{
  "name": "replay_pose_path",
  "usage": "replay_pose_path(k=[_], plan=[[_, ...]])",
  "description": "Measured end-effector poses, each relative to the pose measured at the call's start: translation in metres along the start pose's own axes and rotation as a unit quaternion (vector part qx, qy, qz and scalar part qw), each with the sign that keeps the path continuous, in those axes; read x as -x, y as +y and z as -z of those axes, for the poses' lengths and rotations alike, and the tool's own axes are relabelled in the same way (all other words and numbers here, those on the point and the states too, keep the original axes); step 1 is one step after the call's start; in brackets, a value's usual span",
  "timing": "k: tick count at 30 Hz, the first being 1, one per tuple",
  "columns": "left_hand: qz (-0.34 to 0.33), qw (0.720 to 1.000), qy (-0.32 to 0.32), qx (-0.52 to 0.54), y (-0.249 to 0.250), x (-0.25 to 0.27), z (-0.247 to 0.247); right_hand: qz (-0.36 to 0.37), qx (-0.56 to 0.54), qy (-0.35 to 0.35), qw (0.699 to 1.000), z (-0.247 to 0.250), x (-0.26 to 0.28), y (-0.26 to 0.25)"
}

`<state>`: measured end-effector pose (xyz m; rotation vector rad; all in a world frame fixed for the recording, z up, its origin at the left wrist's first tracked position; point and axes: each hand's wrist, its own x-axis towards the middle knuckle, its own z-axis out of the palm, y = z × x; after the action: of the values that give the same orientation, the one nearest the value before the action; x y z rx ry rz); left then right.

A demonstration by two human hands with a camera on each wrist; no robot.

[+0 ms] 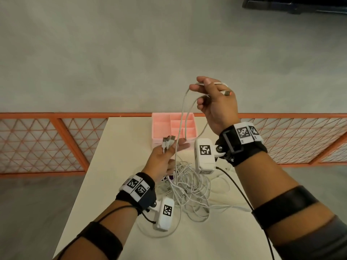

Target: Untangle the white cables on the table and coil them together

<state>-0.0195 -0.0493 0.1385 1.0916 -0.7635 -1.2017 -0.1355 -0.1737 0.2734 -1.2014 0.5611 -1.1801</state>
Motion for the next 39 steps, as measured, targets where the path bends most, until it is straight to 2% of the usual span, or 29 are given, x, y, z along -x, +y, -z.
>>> replay_pose_path(k=[4,6,9,11,12,14,16,18,19,23,26,29,31,35,39], plan=[[0.068,0.997,-0.017,0.019,-0.021,0.009,0.012,0.031,0.012,0.055,0.998,0.018,-0.009,-0.003],[0.075,0.997,0.016,0.010,-0.030,0.010,0.020,0.039,-0.001,0.105,0.994,0.031,-0.016,-0.005],[0.078,0.991,0.088,-0.062,-0.042,0.010,0.035,0.038,-0.009,0.178,0.983,0.056,-0.027,-0.006],[0.084,0.983,0.130,-0.103,-0.048,0.009,0.046,0.006,0.047,0.191,0.980,0.076,-0.030,0.003],[0.087,0.979,0.149,-0.112,-0.050,0.009,0.052,-0.028,0.111,0.186,0.976,0.088,-0.029,0.011],[0.092,0.972,0.188,-0.111,-0.053,0.008,0.059,-0.115,0.237,0.174,0.949,0.109,-0.025,0.030],[0.100,0.968,0.209,-0.095,-0.053,0.007,0.062,-0.182,0.264,0.195,0.927,0.125,-0.018,0.047],[0.116,0.969,0.209,-0.064,-0.051,0.006,0.060,-0.175,0.286,0.207,0.919,0.127,-0.011,0.059],[0.129,0.969,0.205,-0.043,-0.049,0.006,0.058,-0.156,0.324,0.184,0.915,0.124,-0.007,0.065],[0.177,0.966,0.183,0.050,-0.044,0.005,0.050,-0.072,0.486,-0.002,0.871,0.088,0.017,0.076],[0.164,0.970,0.167,0.065,-0.042,0.006,0.044,-0.060,0.509,-0.107,0.852,0.053,0.040,0.091],[0.130,0.978,0.156,0.040,-0.041,0.008,0.038,-0.070,0.489,-0.187,0.849,0.028,0.062,0.116],[0.114,0.981,0.155,0.022,-0.040,0.009,0.035,-0.070,0.480,-0.200,0.851,0.017,0.075,0.134],[0.097,0.983,0.154,0.010,-0.041,0.010,0.033,-0.079,0.442,-0.189,0.873,0.004,0.097,0.156],[0.089,0.985,0.148,0.005,-0.045,0.011,0.035,-0.057,0.442,-0.161,0.881,0.002,0.101,0.166]])
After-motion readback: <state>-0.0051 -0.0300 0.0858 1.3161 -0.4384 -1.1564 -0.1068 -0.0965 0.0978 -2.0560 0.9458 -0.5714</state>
